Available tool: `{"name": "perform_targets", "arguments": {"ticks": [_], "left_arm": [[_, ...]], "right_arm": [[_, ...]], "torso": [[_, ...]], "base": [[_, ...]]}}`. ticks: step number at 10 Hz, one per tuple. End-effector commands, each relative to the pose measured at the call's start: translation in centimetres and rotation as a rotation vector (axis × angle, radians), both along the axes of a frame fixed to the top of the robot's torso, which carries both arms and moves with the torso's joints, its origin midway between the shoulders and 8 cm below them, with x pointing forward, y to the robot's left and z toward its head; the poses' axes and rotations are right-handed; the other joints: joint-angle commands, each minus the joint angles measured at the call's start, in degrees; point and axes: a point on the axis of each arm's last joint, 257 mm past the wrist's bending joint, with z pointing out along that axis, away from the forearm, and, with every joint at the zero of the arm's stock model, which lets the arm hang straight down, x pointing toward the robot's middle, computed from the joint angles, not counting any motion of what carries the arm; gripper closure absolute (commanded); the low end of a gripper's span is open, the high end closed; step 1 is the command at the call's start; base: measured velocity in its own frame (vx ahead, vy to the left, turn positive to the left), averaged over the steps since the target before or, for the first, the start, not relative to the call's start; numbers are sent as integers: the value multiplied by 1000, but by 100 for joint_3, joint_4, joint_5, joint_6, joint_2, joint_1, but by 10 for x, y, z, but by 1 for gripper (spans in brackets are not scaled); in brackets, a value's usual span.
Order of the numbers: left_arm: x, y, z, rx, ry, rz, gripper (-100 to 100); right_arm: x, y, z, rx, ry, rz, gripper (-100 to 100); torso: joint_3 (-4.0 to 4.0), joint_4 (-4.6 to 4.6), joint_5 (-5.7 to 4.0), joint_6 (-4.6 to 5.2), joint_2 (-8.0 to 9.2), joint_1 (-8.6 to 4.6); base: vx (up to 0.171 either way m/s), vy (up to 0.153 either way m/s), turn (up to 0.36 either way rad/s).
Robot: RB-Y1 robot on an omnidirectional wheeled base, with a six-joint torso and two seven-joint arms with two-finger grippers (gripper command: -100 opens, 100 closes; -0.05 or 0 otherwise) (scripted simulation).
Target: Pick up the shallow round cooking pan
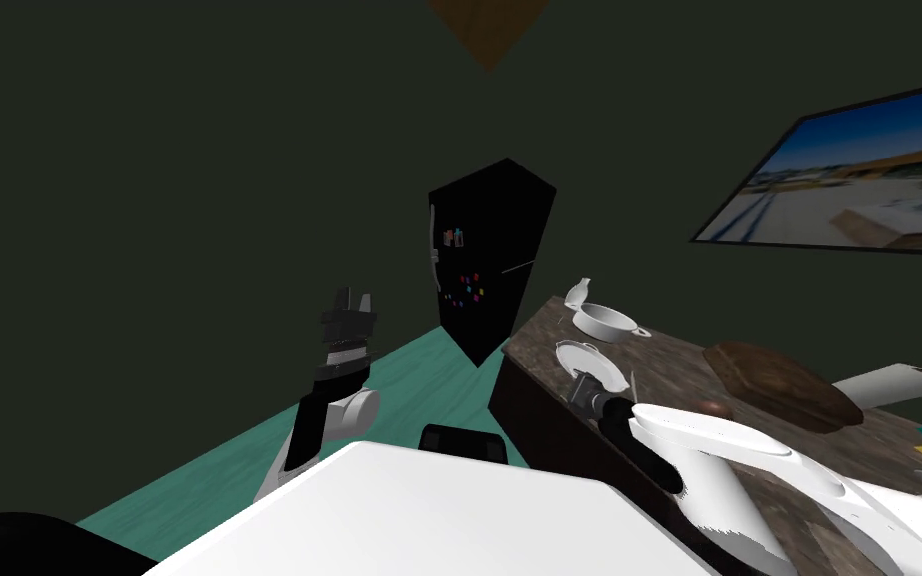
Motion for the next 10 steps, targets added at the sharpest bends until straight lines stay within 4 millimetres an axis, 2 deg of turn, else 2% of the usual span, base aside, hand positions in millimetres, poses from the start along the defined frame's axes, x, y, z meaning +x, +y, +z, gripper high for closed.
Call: {"name": "perform_targets", "arguments": {"ticks": [1,5,8,9,10], "left_arm": [[0,0,0,0,0,0,0],[0,0,0,0,0,0,0],[0,0,0,0,0,0,0],[0,0,0,0,0,0,0],[0,0,0,0,0,0,0]], "right_arm": [[-1,-26,4,-92,7,-9,-100],[-15,-67,-2,-244,68,-24,-100],[-35,-75,-19,-276,134,-22,-100],[-30,-72,-16,-271,119,-22,-100],[-31,-73,-16,-273,122,-22,0]], "torso": [[0,0,0,0,0,0],[-3,-1,-3,3,-4,-13],[-1,-1,-3,3,-1,-3],[-1,0,-1,4,-1,3],[1,1,1,3,3,11]], "base": [[33,-77,141],[34,-81,96],[22,-50,42],[11,-14,4],[0,0,0]]}}
